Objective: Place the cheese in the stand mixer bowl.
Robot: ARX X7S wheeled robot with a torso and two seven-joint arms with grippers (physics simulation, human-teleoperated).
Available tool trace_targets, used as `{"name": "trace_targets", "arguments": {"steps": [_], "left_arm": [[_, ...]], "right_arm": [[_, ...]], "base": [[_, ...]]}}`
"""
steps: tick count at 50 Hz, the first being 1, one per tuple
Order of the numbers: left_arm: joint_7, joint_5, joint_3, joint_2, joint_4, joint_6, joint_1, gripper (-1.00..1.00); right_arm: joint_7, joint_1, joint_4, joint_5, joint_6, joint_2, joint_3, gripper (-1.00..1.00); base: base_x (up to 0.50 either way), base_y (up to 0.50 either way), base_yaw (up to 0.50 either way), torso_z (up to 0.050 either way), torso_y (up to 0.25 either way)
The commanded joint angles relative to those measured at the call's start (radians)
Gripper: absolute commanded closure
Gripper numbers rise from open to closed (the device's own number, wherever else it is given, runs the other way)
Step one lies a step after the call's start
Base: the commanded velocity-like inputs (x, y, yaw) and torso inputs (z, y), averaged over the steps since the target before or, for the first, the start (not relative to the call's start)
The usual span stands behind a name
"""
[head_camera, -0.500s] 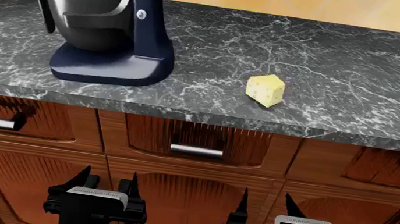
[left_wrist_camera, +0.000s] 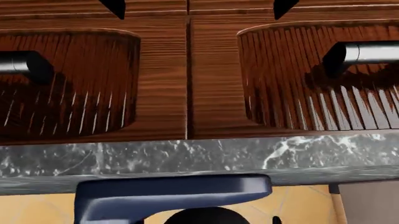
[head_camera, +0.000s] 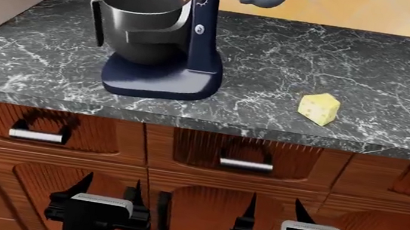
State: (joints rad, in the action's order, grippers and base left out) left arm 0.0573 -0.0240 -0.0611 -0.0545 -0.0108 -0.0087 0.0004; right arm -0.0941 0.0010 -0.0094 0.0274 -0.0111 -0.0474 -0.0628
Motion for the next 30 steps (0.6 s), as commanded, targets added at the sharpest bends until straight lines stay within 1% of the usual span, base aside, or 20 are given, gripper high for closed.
{"name": "trace_targets", "arguments": {"steps": [1,11,14,15,19,20,22,30], "left_arm": [[0.022,-0.019,-0.013,-0.025,0.033,-0.019,0.011,-1.00],[0.034,-0.032,-0.024,-0.036,0.034,-0.032,0.004,-1.00],[0.034,-0.041,-0.028,-0.041,0.044,-0.046,0.001,-1.00],[0.035,-0.038,-0.035,-0.042,0.047,-0.056,-0.004,-1.00],[0.041,-0.041,-0.038,-0.048,0.049,-0.056,-0.003,-1.00],[0.031,-0.050,-0.044,-0.044,0.025,-0.013,0.005,-1.00],[0.037,-0.047,-0.047,-0.046,0.023,-0.011,0.004,-1.00],[0.050,-0.047,-0.060,-0.055,0.033,-0.025,-0.003,-1.00]], "right_arm": [[-0.035,0.001,-0.008,0.007,-0.007,-0.017,-0.029,-1.00],[-0.045,0.001,-0.006,0.022,-0.001,-0.031,-0.046,-1.00],[-0.049,-0.011,-0.019,0.031,0.021,-0.035,-0.045,-1.00],[0.007,-0.011,-0.039,0.100,-0.016,-0.048,-0.044,-1.00],[-0.021,-0.009,-0.038,0.082,-0.009,-0.050,-0.046,-1.00],[-0.031,-0.004,0.008,0.086,0.013,-0.044,-0.036,-1.00],[-0.043,-0.001,0.019,0.073,0.019,-0.046,-0.042,-1.00],[-0.050,-0.003,-0.006,0.084,0.010,-0.057,-0.054,-1.00]], "base": [[0.00,0.50,0.00,0.050,0.000],[0.01,0.49,0.00,0.050,0.000],[0.00,0.00,0.00,0.050,0.000],[0.00,-0.50,0.00,0.050,0.000],[0.00,-0.50,0.00,0.050,0.000],[0.00,-0.50,0.00,0.000,0.000],[0.00,-0.29,0.00,0.000,0.000],[0.00,0.00,0.00,0.000,0.000]]}}
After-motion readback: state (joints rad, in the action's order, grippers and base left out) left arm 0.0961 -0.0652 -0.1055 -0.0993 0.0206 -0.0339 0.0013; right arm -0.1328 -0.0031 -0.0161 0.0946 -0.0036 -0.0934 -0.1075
